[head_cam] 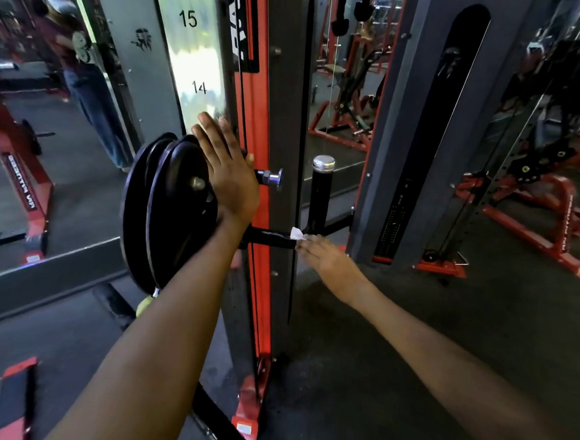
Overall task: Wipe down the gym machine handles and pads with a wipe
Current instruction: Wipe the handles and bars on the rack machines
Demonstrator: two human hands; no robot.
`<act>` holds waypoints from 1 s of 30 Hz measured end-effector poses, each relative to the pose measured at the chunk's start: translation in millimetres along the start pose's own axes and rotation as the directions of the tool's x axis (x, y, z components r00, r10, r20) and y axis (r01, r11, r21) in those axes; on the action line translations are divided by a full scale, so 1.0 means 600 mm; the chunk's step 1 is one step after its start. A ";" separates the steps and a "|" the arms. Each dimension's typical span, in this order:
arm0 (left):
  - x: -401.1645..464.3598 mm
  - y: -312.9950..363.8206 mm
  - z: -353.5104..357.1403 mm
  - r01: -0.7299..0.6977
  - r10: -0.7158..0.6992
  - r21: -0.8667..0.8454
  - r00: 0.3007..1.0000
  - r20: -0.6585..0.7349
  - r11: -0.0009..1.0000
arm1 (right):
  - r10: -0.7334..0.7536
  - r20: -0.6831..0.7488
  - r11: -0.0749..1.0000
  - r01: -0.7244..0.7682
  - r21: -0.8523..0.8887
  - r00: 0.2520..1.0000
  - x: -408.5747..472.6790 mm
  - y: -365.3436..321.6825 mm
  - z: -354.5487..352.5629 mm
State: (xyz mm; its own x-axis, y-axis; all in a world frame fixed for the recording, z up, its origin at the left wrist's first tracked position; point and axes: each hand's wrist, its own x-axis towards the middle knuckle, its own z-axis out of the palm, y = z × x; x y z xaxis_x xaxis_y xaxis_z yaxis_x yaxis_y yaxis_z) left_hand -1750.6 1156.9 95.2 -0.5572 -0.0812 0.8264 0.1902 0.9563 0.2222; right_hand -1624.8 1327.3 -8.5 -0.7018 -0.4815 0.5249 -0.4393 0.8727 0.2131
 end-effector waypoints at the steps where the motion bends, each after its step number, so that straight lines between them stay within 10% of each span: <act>1: 0.000 -0.001 -0.003 -0.003 0.003 -0.026 1.000 0.002 1.000 | 0.072 0.020 0.992 -0.074 0.098 0.997 -0.008 0.003 -0.012; 8: -0.041 0.033 -0.047 0.093 -0.047 -0.400 0.991 0.125 0.912 | 0.486 0.233 0.800 -0.536 0.271 0.842 -0.047 0.063 -0.082; 16: -0.183 0.196 -0.158 -0.152 0.283 -0.611 0.951 0.123 0.777 | 0.774 0.390 0.450 -0.866 0.216 0.500 -0.139 0.109 -0.209; 24: -0.316 0.349 -0.221 -0.143 0.475 -0.555 0.710 0.519 0.819 | 0.774 0.593 0.300 -0.953 -0.033 0.223 -0.299 0.118 -0.376; 30: -0.361 0.446 -0.260 -0.186 0.515 -0.504 0.546 0.661 0.844 | 0.803 0.576 0.188 -0.982 -0.002 0.153 -0.377 0.143 -0.438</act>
State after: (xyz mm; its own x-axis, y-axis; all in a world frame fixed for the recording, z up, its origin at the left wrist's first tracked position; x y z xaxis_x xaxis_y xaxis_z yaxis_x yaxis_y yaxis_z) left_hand -1452.8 1386.5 56.6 -0.7406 0.6337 0.2234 0.6710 0.6803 0.2948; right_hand -1356.4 1532.2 107.6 -0.7832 0.5802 -0.2236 0.6075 0.6374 -0.4740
